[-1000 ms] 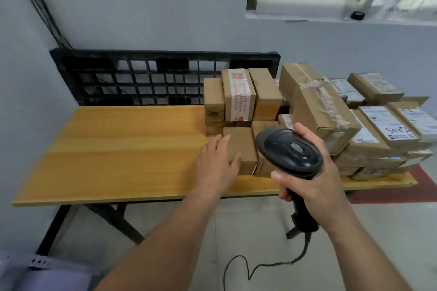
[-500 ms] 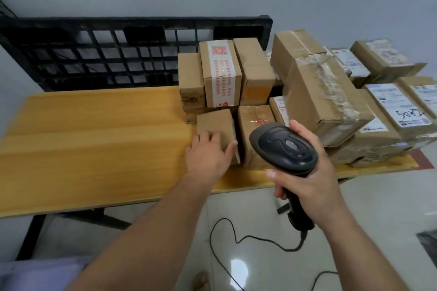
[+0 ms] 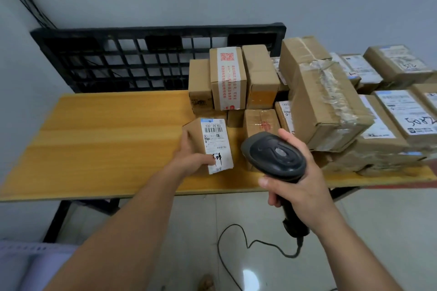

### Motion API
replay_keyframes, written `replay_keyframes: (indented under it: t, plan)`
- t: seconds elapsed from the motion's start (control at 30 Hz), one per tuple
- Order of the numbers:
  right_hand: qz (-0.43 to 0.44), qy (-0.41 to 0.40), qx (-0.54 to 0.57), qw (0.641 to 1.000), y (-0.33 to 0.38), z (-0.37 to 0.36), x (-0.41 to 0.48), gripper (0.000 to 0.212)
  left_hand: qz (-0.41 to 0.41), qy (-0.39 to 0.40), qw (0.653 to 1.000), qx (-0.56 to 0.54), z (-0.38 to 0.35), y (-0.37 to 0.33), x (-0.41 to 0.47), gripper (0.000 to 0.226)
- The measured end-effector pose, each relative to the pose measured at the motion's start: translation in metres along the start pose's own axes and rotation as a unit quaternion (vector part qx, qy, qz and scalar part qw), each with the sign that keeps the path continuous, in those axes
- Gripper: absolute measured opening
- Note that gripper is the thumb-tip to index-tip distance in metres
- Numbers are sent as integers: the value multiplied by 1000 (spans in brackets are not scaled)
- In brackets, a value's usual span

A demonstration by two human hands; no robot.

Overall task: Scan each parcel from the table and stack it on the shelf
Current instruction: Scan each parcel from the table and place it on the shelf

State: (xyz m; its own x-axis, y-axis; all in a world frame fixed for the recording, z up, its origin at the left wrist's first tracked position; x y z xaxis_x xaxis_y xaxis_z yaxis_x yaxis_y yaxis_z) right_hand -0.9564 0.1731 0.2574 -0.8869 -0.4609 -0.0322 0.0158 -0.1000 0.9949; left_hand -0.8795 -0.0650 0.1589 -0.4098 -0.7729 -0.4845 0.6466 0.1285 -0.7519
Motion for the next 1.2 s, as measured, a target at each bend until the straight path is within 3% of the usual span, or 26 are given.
replay_keyframes:
  t: [0.23,0.5,1.2]
  plan:
    - [-39,58,81,994,20,-6,-15,91,-72,-43,995,-48,20,15,-33,136]
    - [2,105,108,989,55,-6,-37,88,-131,-85,986,-64,42,0,-63,134]
    - [21,160,122,979,63,20,-69,92,-163,-159,969,-91,67,0,-143,131]
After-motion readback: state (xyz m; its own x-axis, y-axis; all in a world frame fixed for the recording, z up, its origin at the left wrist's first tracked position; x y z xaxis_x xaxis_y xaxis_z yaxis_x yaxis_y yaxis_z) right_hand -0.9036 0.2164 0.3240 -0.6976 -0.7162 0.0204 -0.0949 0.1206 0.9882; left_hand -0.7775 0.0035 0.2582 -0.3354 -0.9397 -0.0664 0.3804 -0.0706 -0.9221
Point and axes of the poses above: each hand's wrist, its own x-axis towards the middle knuckle, its own z-axis out of the back of the hand, y = z × x, the point moved 5 cm from there along x, towards the middle knuckle, and after that the axes turned 15 degrees about -y, right-handed, at the moved point
